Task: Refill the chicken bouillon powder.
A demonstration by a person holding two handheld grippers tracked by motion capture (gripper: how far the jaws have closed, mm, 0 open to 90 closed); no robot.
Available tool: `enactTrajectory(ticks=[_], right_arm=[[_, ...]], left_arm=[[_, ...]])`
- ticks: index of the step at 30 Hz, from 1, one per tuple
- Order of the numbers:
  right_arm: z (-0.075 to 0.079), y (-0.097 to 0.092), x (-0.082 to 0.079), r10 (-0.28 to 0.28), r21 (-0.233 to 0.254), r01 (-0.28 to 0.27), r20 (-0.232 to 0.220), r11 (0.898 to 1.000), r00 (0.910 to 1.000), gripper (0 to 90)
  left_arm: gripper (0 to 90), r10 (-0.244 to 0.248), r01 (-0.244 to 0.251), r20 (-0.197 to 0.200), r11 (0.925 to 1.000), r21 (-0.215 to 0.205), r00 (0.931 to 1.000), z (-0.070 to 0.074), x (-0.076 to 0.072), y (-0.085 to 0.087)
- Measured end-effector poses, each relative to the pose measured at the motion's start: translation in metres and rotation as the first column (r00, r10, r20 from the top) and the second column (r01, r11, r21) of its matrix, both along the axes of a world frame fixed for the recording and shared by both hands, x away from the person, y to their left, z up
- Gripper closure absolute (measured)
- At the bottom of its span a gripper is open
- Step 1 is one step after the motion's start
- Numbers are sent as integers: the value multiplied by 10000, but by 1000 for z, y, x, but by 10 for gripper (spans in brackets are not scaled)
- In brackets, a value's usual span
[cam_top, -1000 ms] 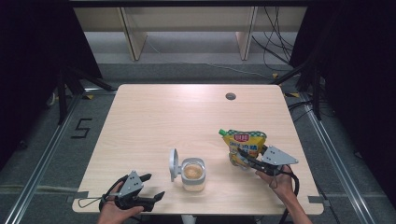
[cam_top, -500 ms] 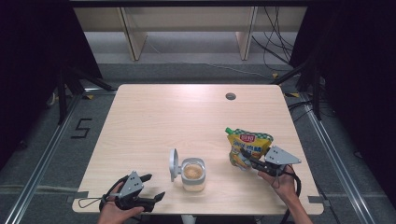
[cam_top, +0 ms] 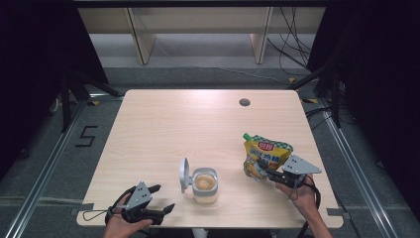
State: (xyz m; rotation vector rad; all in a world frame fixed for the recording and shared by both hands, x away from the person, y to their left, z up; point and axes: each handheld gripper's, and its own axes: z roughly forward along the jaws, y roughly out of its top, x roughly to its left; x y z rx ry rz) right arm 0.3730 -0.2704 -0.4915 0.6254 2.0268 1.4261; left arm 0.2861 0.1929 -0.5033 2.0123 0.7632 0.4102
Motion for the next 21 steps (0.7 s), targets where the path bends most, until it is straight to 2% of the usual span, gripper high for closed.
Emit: enactTrajectory(ticks=[2, 3, 4, 5, 6, 7, 8, 11, 12, 13, 16, 19, 20, 21], right_arm=[[1, 0, -1, -88, -108, 86, -152, 9999, 9998, 564], [1, 1, -2, -118, -3, 118, -89, 9999, 9999, 546], [2, 0, -2, -12, -204, 11, -48, 9998, 10000, 531], [2, 1, -3, -164, -72, 164, -62, 9998, 9998, 522], [2, 0, -4, -194, -93, 193, -98, 9998, 9998, 518], [3, 0, -4, -112, -134, 112, -18, 9998, 9999, 506], [4, -1, -4, -120, -185, 117, -158, 9998, 9998, 488], [4, -1, -6, -271, 17, 272, -372, 9996, 9989, 417], [4, -1, -6, -287, 12, 288, -410, 9996, 9987, 407], [4, 0, -6, -235, 6, 235, -385, 9997, 9990, 401], [3, 2, -9, -384, 152, 389, -365, 9991, 9986, 393], [5, 0, -8, -219, -133, 215, -299, 9997, 9993, 371], [5, 0, -8, -176, -46, 175, -211, 9998, 9996, 357], [5, 0, -10, -341, 31, 343, -479, 9994, 9983, 348]], left_arm=[[203, 0, 0, 5, 10000, 1, 10000, 0, 0, 0], [203, -2, 2, 3, 10000, 4, 10000, 0, 0, 0], [203, -3, 2, 20, 10000, 38, 10000, 0, 0, 0], [203, -51, 50, 31, 9997, 239, 10000, 0, 1, 1], [203, 101, -99, -151, 9999, 139, 9998, 0, 0, 1], [203, 142, -140, -147, 9999, 92, 9998, 0, 0, 0], [203, 140, -143, -187, 9998, -161, 9997, -1, -1, -1], [203, 153, -156, -190, 9997, -182, 9997, -1, -1, 0], [203, 173, -176, -166, 9997, -173, 9997, -1, -1, -1], [203, 73, -70, -183, 9998, 164, 9998, 0, 0, 1], [203, 88, -86, -148, 9999, 135, 9999, 0, 0, 0], [203, 81, -79, -101, 9998, 174, 9999, 0, 0, 1], [203, 107, -106, -141, 9999, 102, 9998, -1, 0, 1], [203, 119, -116, -156, 9998, 153, 9998, 0, 0, 1]])
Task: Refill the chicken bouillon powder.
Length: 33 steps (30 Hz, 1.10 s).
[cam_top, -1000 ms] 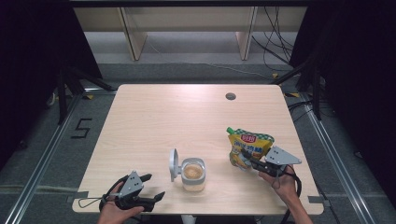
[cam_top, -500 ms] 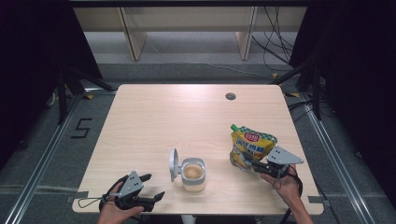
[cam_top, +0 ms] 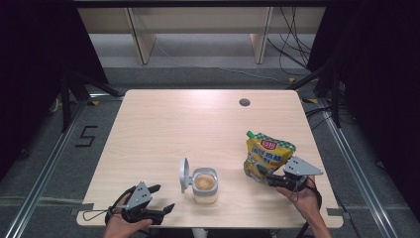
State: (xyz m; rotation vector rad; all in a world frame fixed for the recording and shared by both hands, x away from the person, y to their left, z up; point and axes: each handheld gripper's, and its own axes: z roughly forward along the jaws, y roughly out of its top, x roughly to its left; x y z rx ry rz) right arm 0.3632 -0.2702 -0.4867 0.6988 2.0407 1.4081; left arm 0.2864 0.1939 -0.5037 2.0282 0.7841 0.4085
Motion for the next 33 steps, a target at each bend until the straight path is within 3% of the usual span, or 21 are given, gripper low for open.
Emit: enactTrajectory(ticks=[3, 4, 6, 7, 10, 12, 14, 17, 19, 20, 24, 25, 27, 30, 31, 32, 33], right_arm=[[2, -2, -1, -118, -77, 119, 196, 9999, 9997, 327], [1, -2, -2, -176, 57, 176, 105, 9998, 9998, 323], [2, -3, -4, -290, 111, 289, 75, 9995, 9996, 315], [3, -3, -4, -247, 103, 246, 122, 9996, 9996, 313], [4, -4, -9, -471, -29, 470, -164, 9989, 9988, 301], [4, -6, -14, -544, -61, 542, -665, 9985, 9963, 291], [4, -9, -18, -668, -334, 652, -504, 9973, 9965, 279], [6, -11, -28, -823, -466, 786, -854, 9958, 9929, 272], [5, -12, -35, -918, -562, 858, -1158, 9947, 9890, 257], [6, -13, -36, -924, -660, 857, -1059, 9941, 9901, 257], [6, -17, -46, -1163, -652, 1089, -1241, 9919, 9854, 255], [6, -18, -49, -1225, -604, 1147, -1471, 9916, 9815, 254], [6, -20, -50, -1264, -714, 1176, -1343, 9905, 9829, 252], [5, -20, -56, -1447, -588, 1359, -1891, 9890, 9712, 249], [5, -20, -57, -1426, -586, 1344, -1725, 9892, 9746, 247], [5, -20, -60, -1440, -666, 1337, -1866, 9888, 9718, 245], [5, -19, -61, -1385, -688, 1282, -1755, 9894, 9747, 243]], left_arm=[[203, 10, -10, 24, 10000, -14, 10000, 0, -1, -1], [203, 14, -13, 44, 9995, -330, 10000, 0, -1, -2], [203, -105, 107, 176, 9999, -128, 9998, 0, 0, -1], [203, 28, -28, 16, 10000, -6, 10000, 0, -1, 0], [203, -78, 81, 173, 9998, -170, 9998, 1, 0, 0], [203, 59, -56, 72, 9994, -340, 10000, 2, -1, 0], [203, 105, -104, 32, 9990, -432, 9999, 2, -1, 0], [204, -26, 31, 216, 9997, -240, 9998, 3, 1, 2], [203, 156, -153, 67, 9990, -410, 9999, 2, 0, 0], [204, 193, -187, 93, 9983, -550, 9998, 2, -1, -1], [204, 123, -121, 48, 9992, -378, 9999, 2, 0, 0], [204, 130, -127, 81, 9992, -371, 9999, 2, 0, 0], [204, 160, -156, 100, 9990, -415, 9998, 2, 0, 0], [204, 172, -169, 56, 9988, -458, 9998, 3, -1, -1], [203, -6, 10, 297, 9999, -137, 9996, 4, 2, 2], [204, 3, 0, 240, 9999, -127, 9997, 4, 2, 2], [204, 28, -24, 278, 9999, -147, 9996, 4, 2, 1]])
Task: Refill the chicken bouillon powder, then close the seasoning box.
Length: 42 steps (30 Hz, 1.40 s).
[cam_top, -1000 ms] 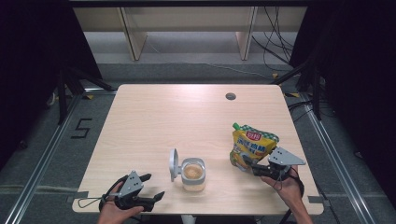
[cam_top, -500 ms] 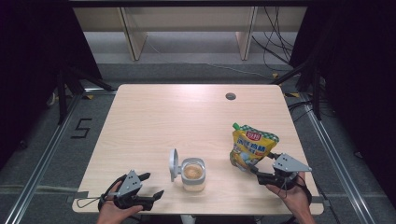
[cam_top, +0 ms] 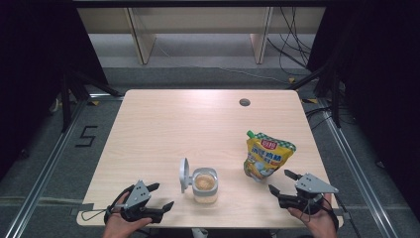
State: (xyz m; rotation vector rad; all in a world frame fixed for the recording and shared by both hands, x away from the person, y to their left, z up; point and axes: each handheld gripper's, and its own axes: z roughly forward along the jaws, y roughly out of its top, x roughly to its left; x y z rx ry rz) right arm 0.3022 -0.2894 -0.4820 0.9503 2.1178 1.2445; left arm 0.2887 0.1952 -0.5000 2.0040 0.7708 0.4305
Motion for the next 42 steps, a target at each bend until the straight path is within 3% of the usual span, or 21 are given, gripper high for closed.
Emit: enactTrajectory(ticks=[1, 2, 3, 4, 5, 6, 9, 10, 12, 17, 19, 20, 21, 23, 25, 27, 29, 31, 35, 37, 42], right_arm=[[-1, 1, -1, 63, -89, -62, 50, 9999, 10000, 242], [-1, 3, -5, -9, -80, 7, -228, 10000, 9997, 239], [-1, 3, -4, 300, -161, -304, -226, 9994, 9993, 236], [-1, 3, -7, 169, -180, -175, -306, 9997, 9994, 235], [-2, 3, -7, 193, -267, -195, -63, 9995, 9998, 235], [-1, 4, -9, 86, -260, -92, -216, 9996, 9997, 234], [-2, 5, -15, 148, -359, -166, -501, 9992, 9986, 234], [-3, 5, -16, 209, -482, -227, -378, 9986, 9991, 234], [-3, 6, -20, 144, -546, -171, -508, 9984, 9986, 235], [-4, 7, -25, 259, -670, -289, -455, 9973, 9986, 235], [-3, 9, -30, 58, -471, -99, -872, 9988, 9962, 235], [-4, 9, -29, 83, -614, -125, -680, 9980, 9977, 235], [-4, 8, -28, 252, -720, -293, -564, 9970, 9981, 235], [-6, 9, -30, 118, -711, -178, -842, 9973, 9964, 235], [-6, 8, -28, 363, -794, -423, -755, 9959, 9965, 235], [-6, 8, -29, 248, -826, -297, -601, 9961, 9979, 235], [-6, 8, -29, 268, -798, -318, -632, 9963, 9976, 235], [-6, 8, -28, 371, -912, -424, -595, 9949, 9975, 235], [-6, 8, -29, 259, -802, -310, -635, 9963, 9976, 235], [-6, 8, -29, 263, -809, -315, -643, 9962, 9976, 236], [-7, 9, -27, 386, -850, -431, -544, 9954, 9978, 238]], left_arm=[[204, 20, -20, 10, 10000, -83, 10000, 0, 0, -1], [204, 16, -16, -3, 10000, -87, 10000, 0, 0, -1], [204, 3, -3, 9, 10000, -91, 10000, 0, 0, -1], [204, 145, -148, -151, 9998, -166, 9998, -1, -2, -2], [204, 125, -129, -163, 9996, -266, 9998, -1, -2, -3], [204, 187, -193, -159, 9992, -346, 9997, -1, -3, -3], [203, 177, -177, -34, 9996, -229, 9998, 0, -2, -1], [204, 51, -50, 50, 9999, -138, 10000, 1, -1, 0], [203, 249, -253, -124, 9993, -280, 9996, 0, -2, 0], [204, 82, -81, 67, 9998, -191, 9999, 1, 1, 0], [204, 211, -215, -93, 9990, -394, 9997, 1, 1, -1], [204, 144, -144, 33, 9997, -182, 9999, 2, 2, 0], [204, 290, -295, -129, 9988, -400, 9995, 2, 1, -1], [210, 140, -139, 80, 9998, -151, 9999, 3, 4, 2], [217, 374, -379, -130, 9985, -395, 9992, 2, 3, 0], [229, 200, -200, 62, 9997, -105, 9998, 3, 7, 2], [254, 233, -238, -130, 9990, -384, 9996, 4, 6, 1], [307, 304, -316, -265, 9985, -453, 9992, 3, 5, 1], [544, 153, -158, -126, 9992, -364, 9998, 6, 3, 4], [661, 211, -207, 78, 9988, -440, 9997, 7, 2, 5], [857, 542, -489, 699, 9960, -743, 9961, 18, 2, 7]])
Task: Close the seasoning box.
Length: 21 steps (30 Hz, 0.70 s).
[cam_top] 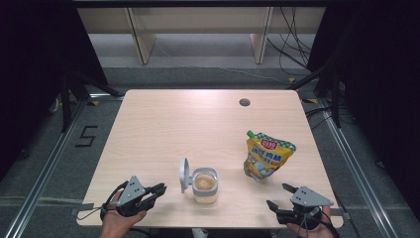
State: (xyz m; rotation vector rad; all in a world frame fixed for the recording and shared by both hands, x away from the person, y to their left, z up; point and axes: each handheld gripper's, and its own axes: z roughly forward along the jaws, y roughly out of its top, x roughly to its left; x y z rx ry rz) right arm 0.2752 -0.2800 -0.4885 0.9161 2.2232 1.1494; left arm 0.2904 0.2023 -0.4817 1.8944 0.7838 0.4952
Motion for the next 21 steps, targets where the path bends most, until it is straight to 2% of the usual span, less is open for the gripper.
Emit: enactTrajectory(ticks=[1, 2, 4, 5, 6, 8, 11, 12, 13, 14, 15, 16, 17, 18, 19, 20, 21], right_arm=[[0, 1, -1, -39, 89, 41, -204, 10000, 9998, 238], [0, 1, -1, -58, 78, 58, -52, 10000, 10000, 239], [0, 1, 0, -9, -9, 9, -20, 10000, 10000, 240], [0, 1, -1, -36, -28, 36, -169, 10000, 9999, 240], [0, 0, -1, -79, -85, 79, 13, 9999, 10000, 241], [1, 0, -1, -78, -99, 78, 33, 9999, 10000, 242], [1, 1, -1, -143, -59, 143, -30, 9999, 9999, 243], [1, 1, -1, -160, -65, 159, -90, 9999, 9998, 243], [0, 2, -1, -143, -59, 142, -121, 9999, 9998, 243], [0, 2, -1, -143, -77, 142, -55, 9999, 9999, 244], [1, 2, -1, -149, -21, 149, -102, 9999, 9998, 245], [1, 2, -2, -157, 32, 158, -226, 9999, 9996, 245], [1, 2, -2, -139, 58, 140, -226, 9999, 9996, 245], [1, 2, -1, -153, -10, 153, -67, 9999, 9999, 246], [1, 2, -2, -175, 6, 175, -151, 9998, 9997, 246], [1, 2, -2, -199, 15, 199, -151, 9998, 9997, 246], [1, 2, -1, -162, -20, 162, -21, 9999, 9999, 246]], left_arm=[[886, 26, -26, 48, 10000, 61, 10000, 2, 0, 0], [889, -79, 79, 27, 9999, -143, 10000, 3, 0, -1], [891, -156, 157, 103, 9999, -63, 9998, 6, 0, -3], [891, -348, 348, 258, 9994, 1, 9991, 8, 1, -4], [891, -266, 269, 226, 9996, -97, 9994, 8, 0, -5], [892, -355, 355, 208, 9994, -18, 9992, 11, 0, -7], [891, -546, 548, 209, 9985, -97, 9983, 14, 0, -11], [891, -475, 476, 129, 9988, -131, 9988, 14, -1, -12], [892, -603, 603, 206, 9982, 33, 9980, 16, 0, -13], [891, -560, 562, 110, 9983, -139, 9984, 16, 0, -14], [892, -611, 614, 172, 9979, -204, 9980, 17, 1, -15], [891, -676, 677, 63, 9975, -185, 9977, 19, 2, -16], [891, -742, 745, 262, 9971, -131, 9969, 20, 3, -17], [891, -705, 707, 265, 9975, -68, 9972, 22, 3, -19], [891, -743, 748, 261, 9970, -192, 9969, 23, 3, -20], [891, -905, 909, 387, 9958, -80, 9951, 25, 4, -20], [891, -772, 778, 372, 9969, -123, 9963, 27, 3, -21]])
